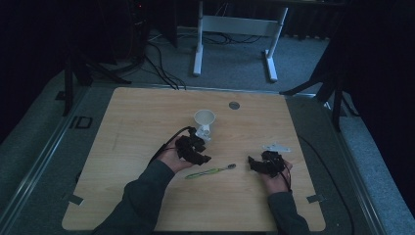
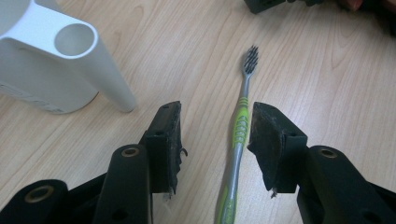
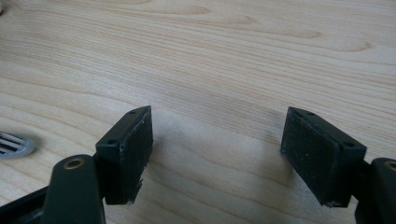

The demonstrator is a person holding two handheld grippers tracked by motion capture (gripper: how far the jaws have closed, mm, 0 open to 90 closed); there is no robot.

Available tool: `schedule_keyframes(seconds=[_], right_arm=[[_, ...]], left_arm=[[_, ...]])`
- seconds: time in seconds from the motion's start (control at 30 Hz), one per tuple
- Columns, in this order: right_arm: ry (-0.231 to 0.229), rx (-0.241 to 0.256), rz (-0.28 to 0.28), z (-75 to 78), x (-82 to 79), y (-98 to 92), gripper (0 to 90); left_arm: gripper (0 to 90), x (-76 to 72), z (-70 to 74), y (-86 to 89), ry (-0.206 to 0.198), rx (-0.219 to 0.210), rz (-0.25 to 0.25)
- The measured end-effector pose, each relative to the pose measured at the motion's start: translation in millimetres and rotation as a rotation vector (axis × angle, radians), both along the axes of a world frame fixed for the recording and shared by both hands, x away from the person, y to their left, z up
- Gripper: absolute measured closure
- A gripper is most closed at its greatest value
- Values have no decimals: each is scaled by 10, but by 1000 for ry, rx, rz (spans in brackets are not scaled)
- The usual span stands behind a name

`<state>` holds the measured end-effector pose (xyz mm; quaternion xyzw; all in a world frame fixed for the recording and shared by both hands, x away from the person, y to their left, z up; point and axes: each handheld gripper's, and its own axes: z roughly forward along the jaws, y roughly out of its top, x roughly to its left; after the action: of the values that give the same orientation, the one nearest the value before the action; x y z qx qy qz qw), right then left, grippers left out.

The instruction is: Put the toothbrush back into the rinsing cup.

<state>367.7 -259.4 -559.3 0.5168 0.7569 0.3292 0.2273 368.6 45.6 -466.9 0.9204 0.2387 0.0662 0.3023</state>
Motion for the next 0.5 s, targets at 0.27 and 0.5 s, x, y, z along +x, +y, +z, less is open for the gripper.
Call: schedule_keyframes(seconds=[0.27,0.5], right_arm=[[0,0,0,0,0,1,247],[0,1,-1,0,1,2,247]], left_arm=[[550,11,-38,-61,15,31,-15],[561,11,-65,-134,24,54,-26]])
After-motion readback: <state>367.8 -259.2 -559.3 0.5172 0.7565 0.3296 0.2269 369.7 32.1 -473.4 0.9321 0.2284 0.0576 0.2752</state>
